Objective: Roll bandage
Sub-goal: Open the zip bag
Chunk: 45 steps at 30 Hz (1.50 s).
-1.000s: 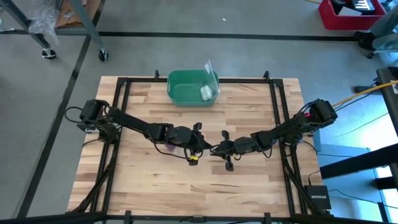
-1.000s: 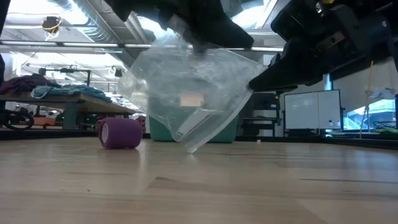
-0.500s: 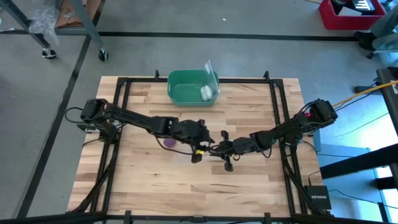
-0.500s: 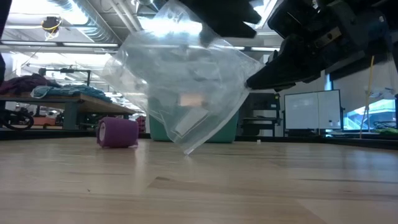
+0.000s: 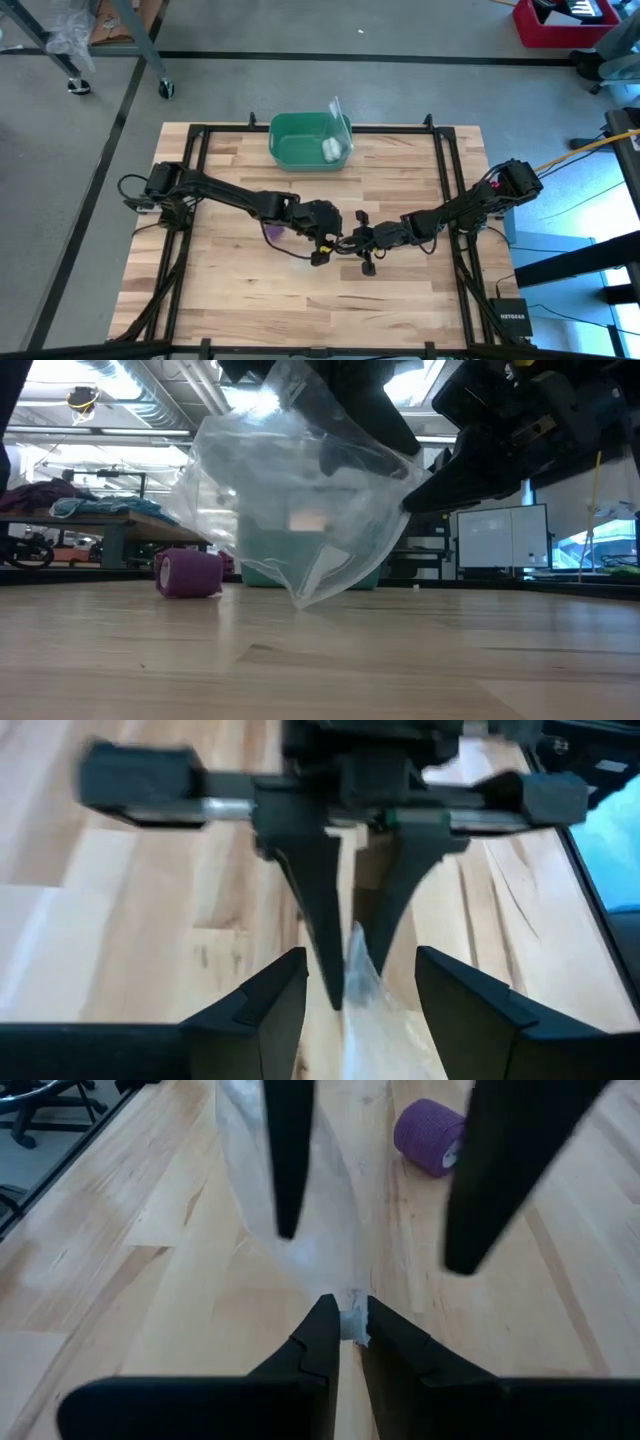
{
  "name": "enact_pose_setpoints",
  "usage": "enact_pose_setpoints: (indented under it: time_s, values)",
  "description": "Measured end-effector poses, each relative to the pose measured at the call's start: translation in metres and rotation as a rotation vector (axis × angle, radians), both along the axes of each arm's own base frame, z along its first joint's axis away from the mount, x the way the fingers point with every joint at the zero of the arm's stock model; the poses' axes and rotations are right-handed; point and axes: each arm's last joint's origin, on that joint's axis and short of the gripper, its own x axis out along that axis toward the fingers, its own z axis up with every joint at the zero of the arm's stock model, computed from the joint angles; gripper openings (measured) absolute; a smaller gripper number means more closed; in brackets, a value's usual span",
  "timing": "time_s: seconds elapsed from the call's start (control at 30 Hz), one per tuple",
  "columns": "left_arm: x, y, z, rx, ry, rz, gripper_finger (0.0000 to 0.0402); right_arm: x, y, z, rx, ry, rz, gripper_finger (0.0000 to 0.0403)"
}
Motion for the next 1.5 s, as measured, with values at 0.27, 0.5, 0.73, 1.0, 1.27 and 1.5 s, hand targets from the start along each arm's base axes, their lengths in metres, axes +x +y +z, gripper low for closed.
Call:
enact_pose_setpoints:
  time_s: [0.27,0.5,0.73,1.0,1.27,1.5]
  values:
    - [0.003,0.000,-0.011,-0.023,0.038,0.016,0.0177,0.000,0.000,0.000,0.001,-0.002,-0.001,0.0042]
    - [0.005,0.001,-0.019,-0.027,0.068,0.037,0.0119,0.000,0.000,0.001,0.003,-0.004,-0.002,0.0042]
    - [0.005,0.003,-0.018,0.060,0.045,0.062,0.0012,0.000,0.000,0.000,0.001,-0.002,-0.006,0.0042]
    - [0.006,-0.006,-0.013,0.149,-0.025,0.025,0.0001,0.000,0.000,0.000,0.007,0.000,0.006,0.0042]
    - [-0.005,-0.011,0.023,0.225,-0.141,0.052,0.0000,0.001,0.001,0.003,0.018,-0.016,0.016,0.0042]
    - [-0.021,-0.009,0.055,0.279,-0.211,0.073,0.0000,0.002,0.001,-0.003,0.009,0.007,0.014,0.0042]
